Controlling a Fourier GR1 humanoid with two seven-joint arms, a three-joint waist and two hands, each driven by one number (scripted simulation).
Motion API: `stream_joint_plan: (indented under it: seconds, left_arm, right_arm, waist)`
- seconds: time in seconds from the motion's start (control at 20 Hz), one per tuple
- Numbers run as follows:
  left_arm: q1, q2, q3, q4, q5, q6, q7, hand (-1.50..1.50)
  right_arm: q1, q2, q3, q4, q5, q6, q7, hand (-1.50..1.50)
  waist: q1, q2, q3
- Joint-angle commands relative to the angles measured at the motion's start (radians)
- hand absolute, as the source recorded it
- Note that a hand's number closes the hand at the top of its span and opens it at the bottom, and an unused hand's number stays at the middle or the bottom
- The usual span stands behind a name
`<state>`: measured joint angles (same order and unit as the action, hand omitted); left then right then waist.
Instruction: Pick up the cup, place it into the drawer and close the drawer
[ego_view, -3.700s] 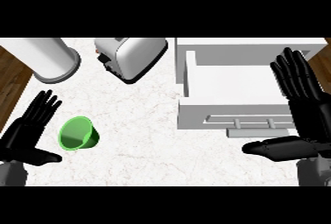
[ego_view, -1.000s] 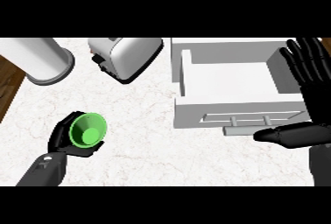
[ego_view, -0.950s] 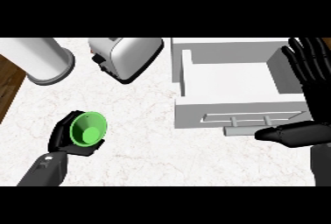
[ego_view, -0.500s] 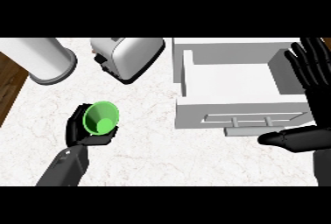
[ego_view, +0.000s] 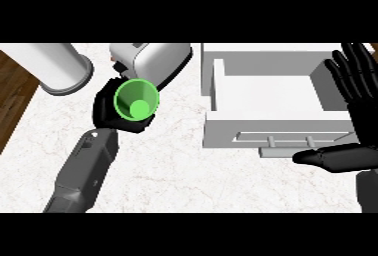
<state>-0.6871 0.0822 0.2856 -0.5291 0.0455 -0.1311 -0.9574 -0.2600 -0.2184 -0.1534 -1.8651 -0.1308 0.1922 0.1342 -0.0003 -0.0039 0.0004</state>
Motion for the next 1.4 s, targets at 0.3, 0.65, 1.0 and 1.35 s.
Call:
stream_joint_plan:
  seconds: [0.3, 0.65, 1.0, 1.35]
  left_arm:
    - [-0.23, -0.081, -0.118, -0.26, 0.014, 0.106, 0.387, 1.5]
    - [-0.409, -0.082, -0.245, -0.251, 0.082, 0.307, 0.571, 1.5]
    - [-0.559, -0.082, -0.399, -0.028, 0.193, 0.457, 0.656, 1.5]
    - [-0.676, -0.082, -0.468, 0.182, 0.217, 0.494, 0.707, 1.5]
  right_arm:
    - [-0.077, -0.032, -0.04, 0.064, -0.009, 0.0, 0.005, -1.5]
    - [-0.04, -0.016, -0.014, 0.011, 0.009, -0.011, 0.026, -1.5]
    - [-0.079, 0.0, -0.017, 0.126, 0.026, -0.003, -0.084, -1.5]
    - [-0.085, 0.009, 0.016, 0.1, 0.009, 0.024, -0.076, -1.5]
  waist:
    - [0.002, -0.001, 0.0]
    - [-0.018, 0.003, 0.0]
    - [-0.047, 0.015, 0.001]
    - [-0.104, 0.033, 0.002]
